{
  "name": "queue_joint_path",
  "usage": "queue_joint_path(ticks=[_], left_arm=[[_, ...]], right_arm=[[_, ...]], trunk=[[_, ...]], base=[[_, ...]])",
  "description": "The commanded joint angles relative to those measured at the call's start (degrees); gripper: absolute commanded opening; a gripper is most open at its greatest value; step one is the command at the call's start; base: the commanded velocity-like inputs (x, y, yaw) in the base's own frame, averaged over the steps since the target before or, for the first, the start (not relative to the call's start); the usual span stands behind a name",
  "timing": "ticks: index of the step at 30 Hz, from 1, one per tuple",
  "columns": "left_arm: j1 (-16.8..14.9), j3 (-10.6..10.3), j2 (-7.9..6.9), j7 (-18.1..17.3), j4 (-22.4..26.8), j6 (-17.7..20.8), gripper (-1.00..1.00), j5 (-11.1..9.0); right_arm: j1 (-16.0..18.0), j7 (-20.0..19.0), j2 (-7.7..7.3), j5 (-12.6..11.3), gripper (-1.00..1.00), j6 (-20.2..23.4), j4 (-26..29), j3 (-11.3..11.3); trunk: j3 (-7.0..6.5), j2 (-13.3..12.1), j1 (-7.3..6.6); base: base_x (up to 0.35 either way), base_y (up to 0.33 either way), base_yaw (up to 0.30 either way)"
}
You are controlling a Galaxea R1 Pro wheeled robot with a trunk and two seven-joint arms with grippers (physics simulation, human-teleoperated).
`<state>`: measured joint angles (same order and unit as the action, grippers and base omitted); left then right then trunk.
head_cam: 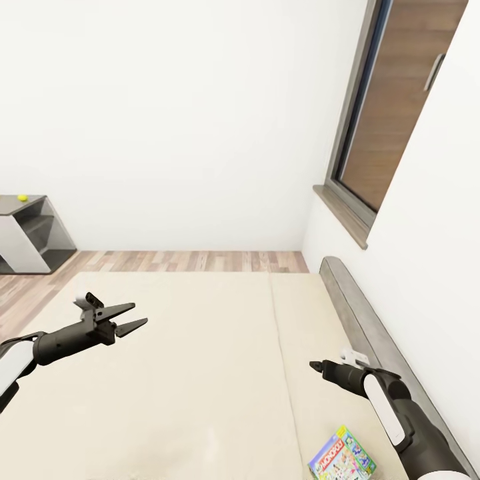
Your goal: Put all the toys in the child's room - the three board games (two on the bed and one on the table), the two jigsaw puzzles on the table, and the tennis ball on the table - inside the toy box on the table in the child's room.
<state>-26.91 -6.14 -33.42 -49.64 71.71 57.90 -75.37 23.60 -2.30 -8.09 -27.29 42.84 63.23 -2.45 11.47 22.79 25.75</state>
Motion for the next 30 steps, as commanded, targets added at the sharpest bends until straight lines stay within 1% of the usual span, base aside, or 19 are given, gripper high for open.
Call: queue_joint_path(ticks=[1,19,27,30], left_arm=[[-0.07,-0.11,-0.06,-0.17,-0.04,0.19,1.00,-0.13],[-0.07,-0.10,-0.06,-0.39,0.45,0.37,1.00,-0.23],[0.18,-0.18,-0.14,-0.80,3.37,0.45,1.00,-0.30],[1.24,-0.14,-0.15,-1.06,5.47,0.45,1.00,-0.30]], right_arm=[[0.04,-0.24,0.01,0.13,1.00,0.31,0.05,-0.10],[0.04,-0.23,0.00,0.13,1.00,0.31,0.05,-0.10],[0.04,-0.23,-0.08,0.13,1.00,0.31,-0.03,-0.10],[0.04,-0.23,-0.12,0.13,1.00,0.31,-0.01,-0.10]], trunk=[[0.21,0.13,0.03],[1.88,0.13,0.03],[2.63,0.13,0.03],[2.90,0.13,0.03]], base=[[0.000,0.000,0.000],[0.000,0.000,0.000],[0.000,0.000,0.000],[0.000,0.000,0.000]])
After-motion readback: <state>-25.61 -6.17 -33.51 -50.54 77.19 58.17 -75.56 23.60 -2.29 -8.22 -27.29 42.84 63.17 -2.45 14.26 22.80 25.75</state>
